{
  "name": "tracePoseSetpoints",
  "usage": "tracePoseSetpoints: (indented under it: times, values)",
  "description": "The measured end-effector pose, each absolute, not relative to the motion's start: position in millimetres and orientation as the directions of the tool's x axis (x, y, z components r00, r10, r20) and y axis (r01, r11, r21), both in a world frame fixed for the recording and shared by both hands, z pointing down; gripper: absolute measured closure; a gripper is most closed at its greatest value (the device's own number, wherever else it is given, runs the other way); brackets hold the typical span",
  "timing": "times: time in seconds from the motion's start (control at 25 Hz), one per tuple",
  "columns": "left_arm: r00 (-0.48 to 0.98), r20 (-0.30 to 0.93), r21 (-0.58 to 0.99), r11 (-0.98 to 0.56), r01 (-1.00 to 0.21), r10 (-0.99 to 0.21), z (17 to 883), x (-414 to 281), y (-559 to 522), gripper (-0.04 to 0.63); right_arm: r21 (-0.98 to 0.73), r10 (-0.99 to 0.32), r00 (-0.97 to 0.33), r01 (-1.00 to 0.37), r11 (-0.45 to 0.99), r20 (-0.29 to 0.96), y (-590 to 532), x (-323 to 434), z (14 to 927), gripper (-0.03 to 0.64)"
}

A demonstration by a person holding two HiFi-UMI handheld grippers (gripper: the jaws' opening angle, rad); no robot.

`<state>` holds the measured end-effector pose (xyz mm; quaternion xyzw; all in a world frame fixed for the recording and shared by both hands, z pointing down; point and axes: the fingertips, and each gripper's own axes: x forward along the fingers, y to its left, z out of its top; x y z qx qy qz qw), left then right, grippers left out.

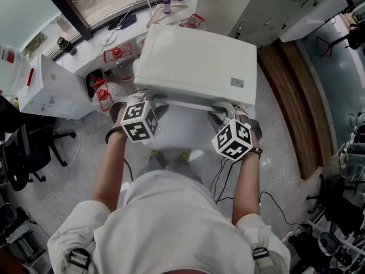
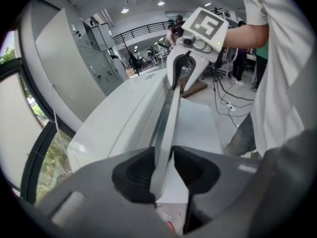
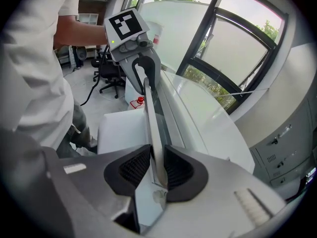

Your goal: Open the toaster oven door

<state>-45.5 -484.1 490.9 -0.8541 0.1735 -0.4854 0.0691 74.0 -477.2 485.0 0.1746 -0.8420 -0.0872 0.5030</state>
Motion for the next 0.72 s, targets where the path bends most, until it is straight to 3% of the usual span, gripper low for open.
tracePoseSetpoints:
  times: [0.72]
  values:
    - [0.491,0.8,-0.289,-0.938,-0.191,-0.346,497,-48,-464,0.494,0.321,-0.398,-0.398,-0.248,0.914,0.826,-459,71,492,0.535]
